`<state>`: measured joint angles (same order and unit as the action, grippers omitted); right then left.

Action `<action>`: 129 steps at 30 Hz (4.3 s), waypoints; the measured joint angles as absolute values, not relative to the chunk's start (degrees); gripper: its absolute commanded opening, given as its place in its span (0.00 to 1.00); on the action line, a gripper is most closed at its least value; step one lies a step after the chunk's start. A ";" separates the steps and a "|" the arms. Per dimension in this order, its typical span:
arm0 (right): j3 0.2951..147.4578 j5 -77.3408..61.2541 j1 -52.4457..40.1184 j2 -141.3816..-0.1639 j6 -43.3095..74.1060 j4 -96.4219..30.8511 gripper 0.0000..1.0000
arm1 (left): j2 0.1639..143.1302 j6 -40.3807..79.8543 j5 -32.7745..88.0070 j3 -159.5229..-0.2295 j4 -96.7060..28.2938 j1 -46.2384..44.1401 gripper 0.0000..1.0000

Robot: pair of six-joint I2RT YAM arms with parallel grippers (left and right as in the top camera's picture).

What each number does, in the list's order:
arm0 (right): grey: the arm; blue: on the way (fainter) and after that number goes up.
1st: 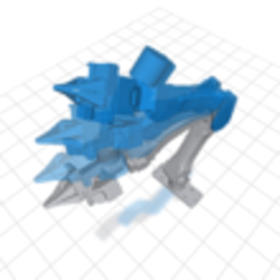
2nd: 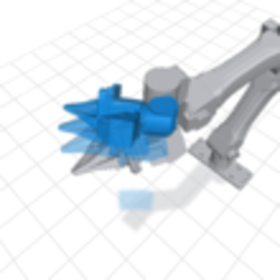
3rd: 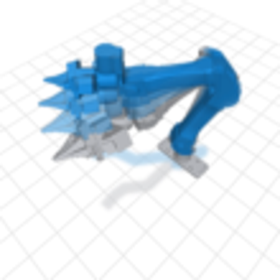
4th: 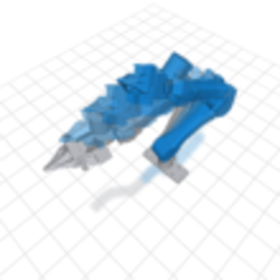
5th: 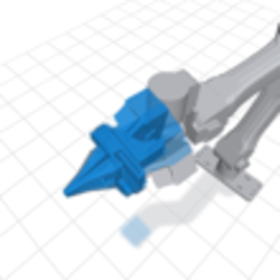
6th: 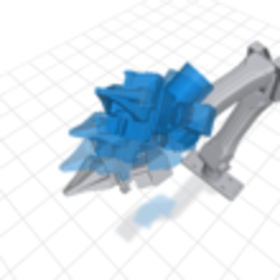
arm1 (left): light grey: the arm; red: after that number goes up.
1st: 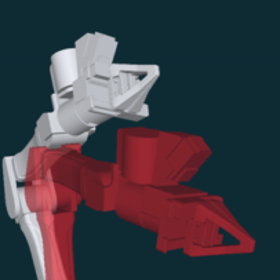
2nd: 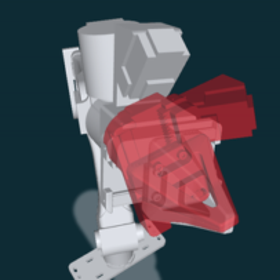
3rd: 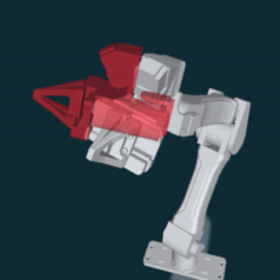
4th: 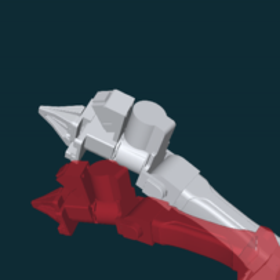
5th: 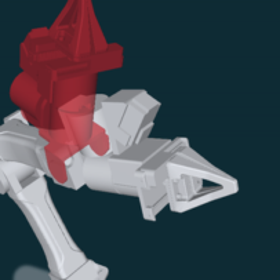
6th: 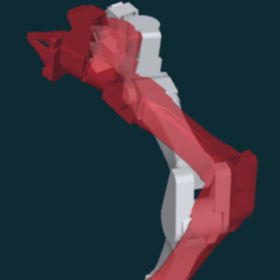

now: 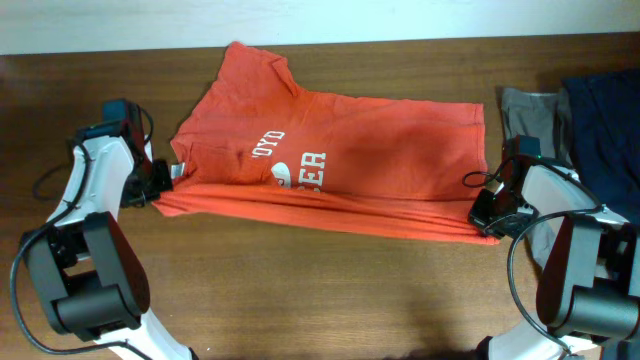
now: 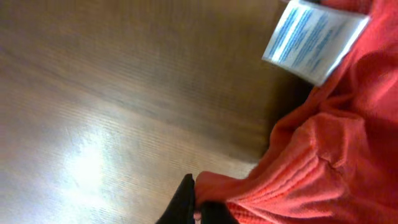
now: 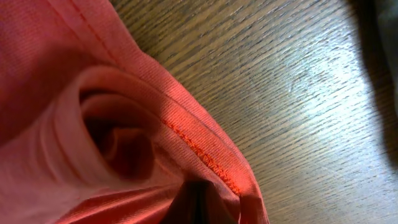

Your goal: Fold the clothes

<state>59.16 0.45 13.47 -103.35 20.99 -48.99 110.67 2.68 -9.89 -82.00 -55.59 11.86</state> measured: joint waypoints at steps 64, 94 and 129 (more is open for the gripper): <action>59.16 0.51 13.47 -103.35 20.95 -49.08 0.05 | 108.92 12.01 -16.91 -73.14 -52.40 12.21 0.00; 59.16 0.60 13.47 -103.35 20.95 -49.06 0.05 | 102.54 13.30 1.13 -64.18 -55.29 12.21 0.23; 59.13 0.60 13.47 -103.35 20.97 -49.04 0.05 | 102.54 5.43 -6.39 -64.53 -45.08 12.19 0.00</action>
<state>59.13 0.60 13.47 -103.35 20.97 -49.04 102.54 5.43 -6.39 -64.53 -45.08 12.19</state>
